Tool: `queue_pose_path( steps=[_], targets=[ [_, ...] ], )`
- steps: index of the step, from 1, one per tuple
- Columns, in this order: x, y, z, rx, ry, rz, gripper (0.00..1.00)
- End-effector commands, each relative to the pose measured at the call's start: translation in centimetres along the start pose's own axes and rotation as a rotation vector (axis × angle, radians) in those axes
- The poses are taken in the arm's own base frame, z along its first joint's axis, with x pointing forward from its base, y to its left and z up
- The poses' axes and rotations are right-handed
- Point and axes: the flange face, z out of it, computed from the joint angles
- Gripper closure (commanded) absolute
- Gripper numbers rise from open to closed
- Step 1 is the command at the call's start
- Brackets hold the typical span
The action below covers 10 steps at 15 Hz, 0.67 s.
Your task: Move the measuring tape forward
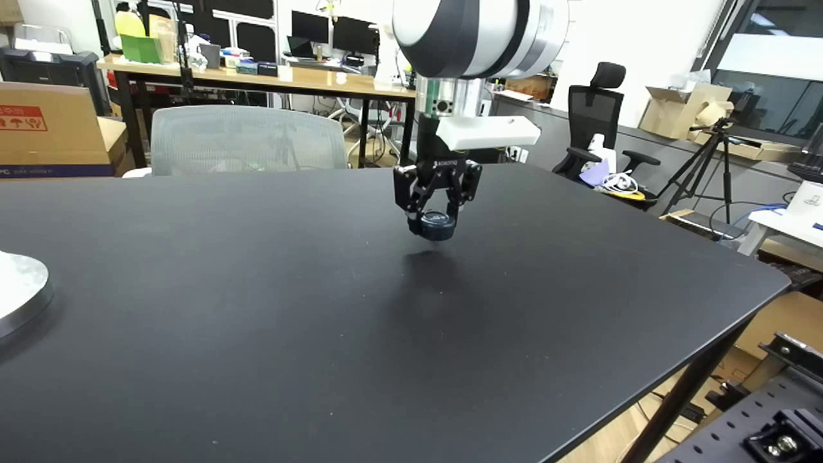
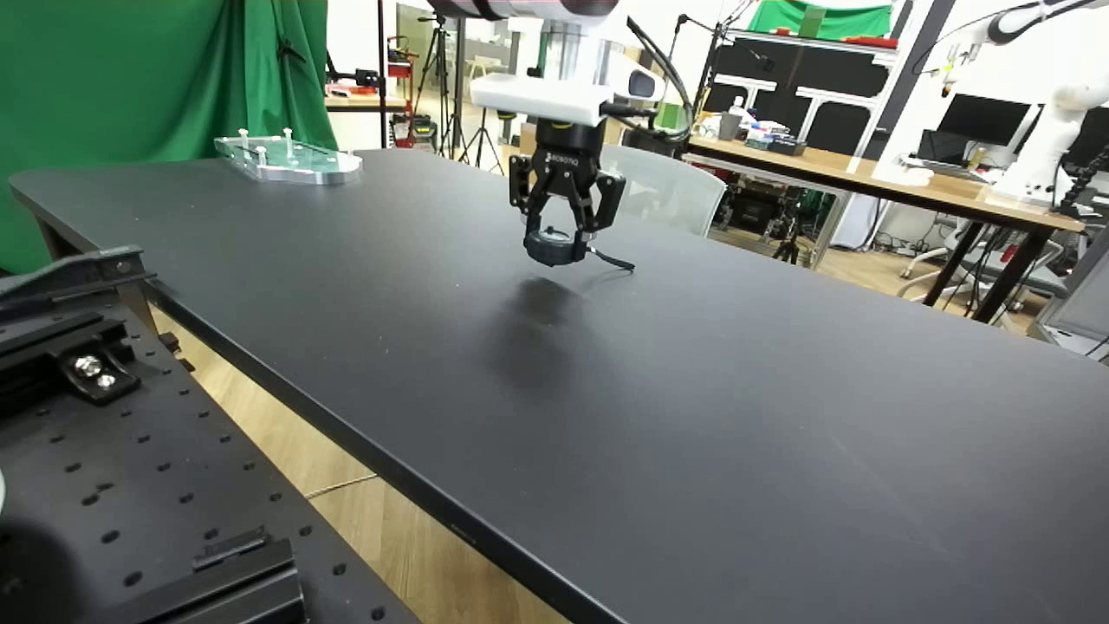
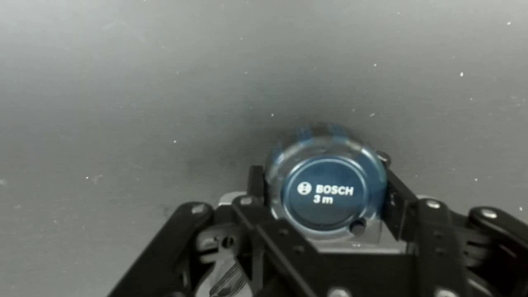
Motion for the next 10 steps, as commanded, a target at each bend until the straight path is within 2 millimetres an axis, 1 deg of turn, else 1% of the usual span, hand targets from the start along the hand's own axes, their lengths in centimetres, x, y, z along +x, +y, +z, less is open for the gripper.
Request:
queue_pose_path(
  steps=[1, 2, 3, 4, 6, 7, 10],
  targets=[
    [1.2, -0.2, 0.5, -0.014, -0.014, 0.014, 0.57],
    [1.3, -0.2, 0.7, -0.013, -0.015, 0.013, 0.57],
    [1.4, -0.2, 0.9, -0.013, -0.017, 0.011, 0.53],
    [1.4, -0.3, 0.9, -0.012, -0.018, 0.009, 0.1],
    [1.5, -0.4, 0.7, -0.01, -0.007, 0.009, 0.02],
    [1.5, -0.5, 0.3, -0.009, -0.003, 0.005, 0.0],
    [0.9, -0.8, -1.0, -0.003, 0.015, -0.001, 0.0]
  ],
)
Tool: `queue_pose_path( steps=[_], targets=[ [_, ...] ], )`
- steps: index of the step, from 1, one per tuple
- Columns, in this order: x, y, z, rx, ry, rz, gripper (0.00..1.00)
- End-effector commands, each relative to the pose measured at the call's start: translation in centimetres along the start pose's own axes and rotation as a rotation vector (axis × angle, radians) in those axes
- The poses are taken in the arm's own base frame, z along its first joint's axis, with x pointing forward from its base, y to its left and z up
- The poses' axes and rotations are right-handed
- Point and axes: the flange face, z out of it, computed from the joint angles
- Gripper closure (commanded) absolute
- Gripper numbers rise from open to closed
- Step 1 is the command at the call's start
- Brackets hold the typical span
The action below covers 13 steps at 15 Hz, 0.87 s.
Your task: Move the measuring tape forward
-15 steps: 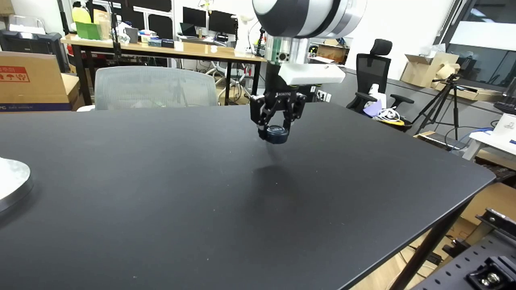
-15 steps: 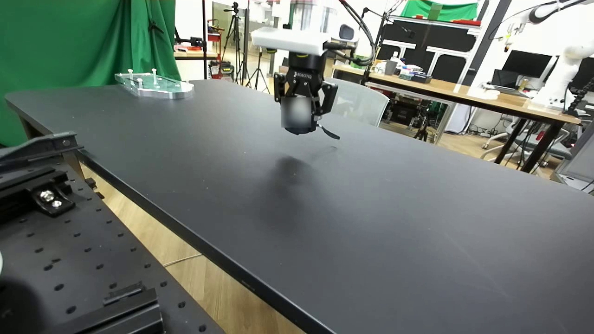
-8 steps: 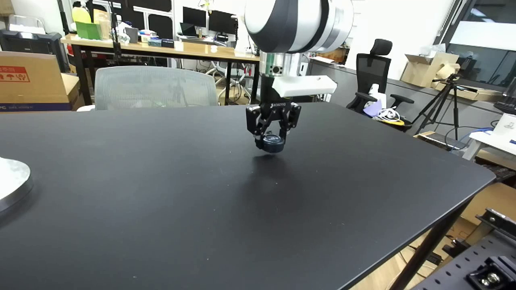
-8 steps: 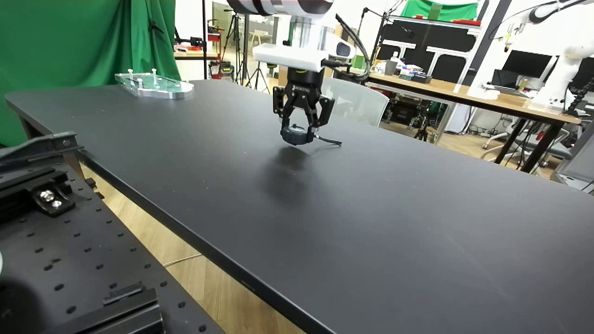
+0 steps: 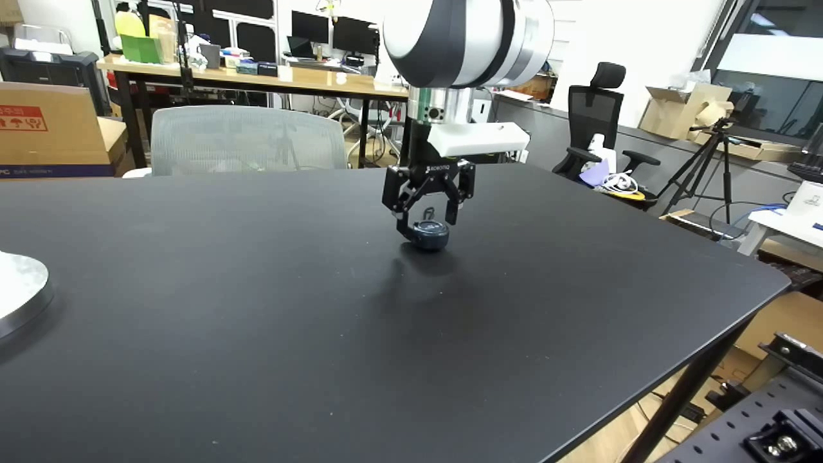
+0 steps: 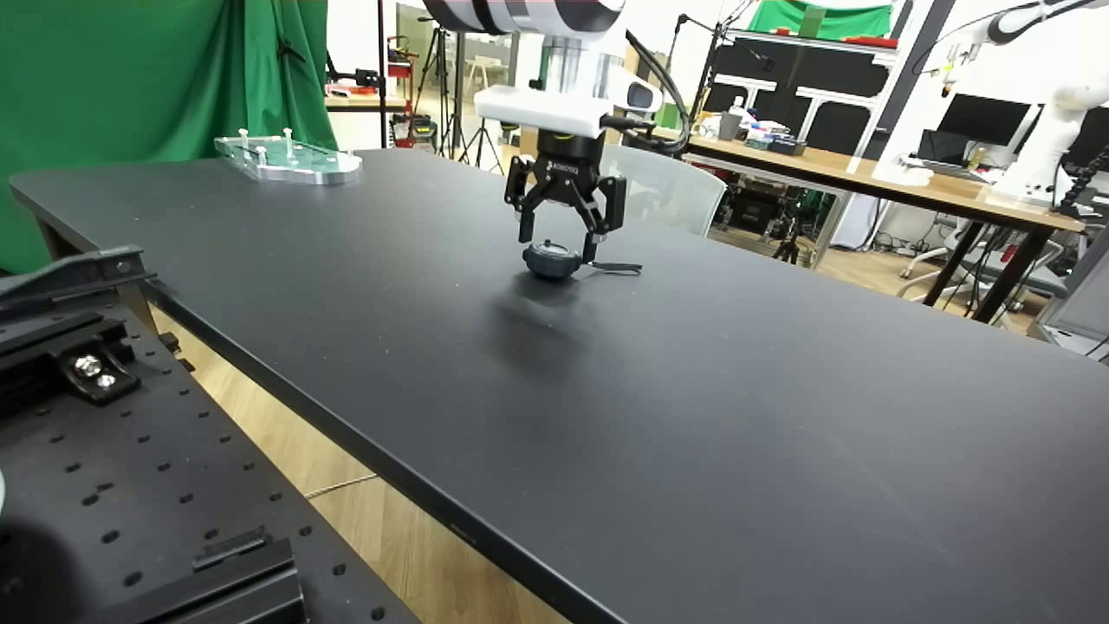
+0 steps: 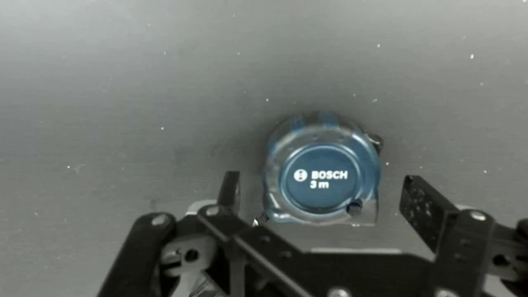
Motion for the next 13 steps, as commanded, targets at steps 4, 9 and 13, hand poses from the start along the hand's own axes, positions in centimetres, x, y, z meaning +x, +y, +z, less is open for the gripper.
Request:
queue_pose_path(
  steps=[4, 9, 13],
  targets=[
    [-1.2, -0.6, -4.1, 0.003, 0.026, 0.001, 0.0],
    [-3.3, -0.5, -6.9, -0.016, 0.022, -0.008, 0.0],
    [-4.6, -0.3, -8.6, -0.023, 0.019, -0.019, 0.0]
  ],
)
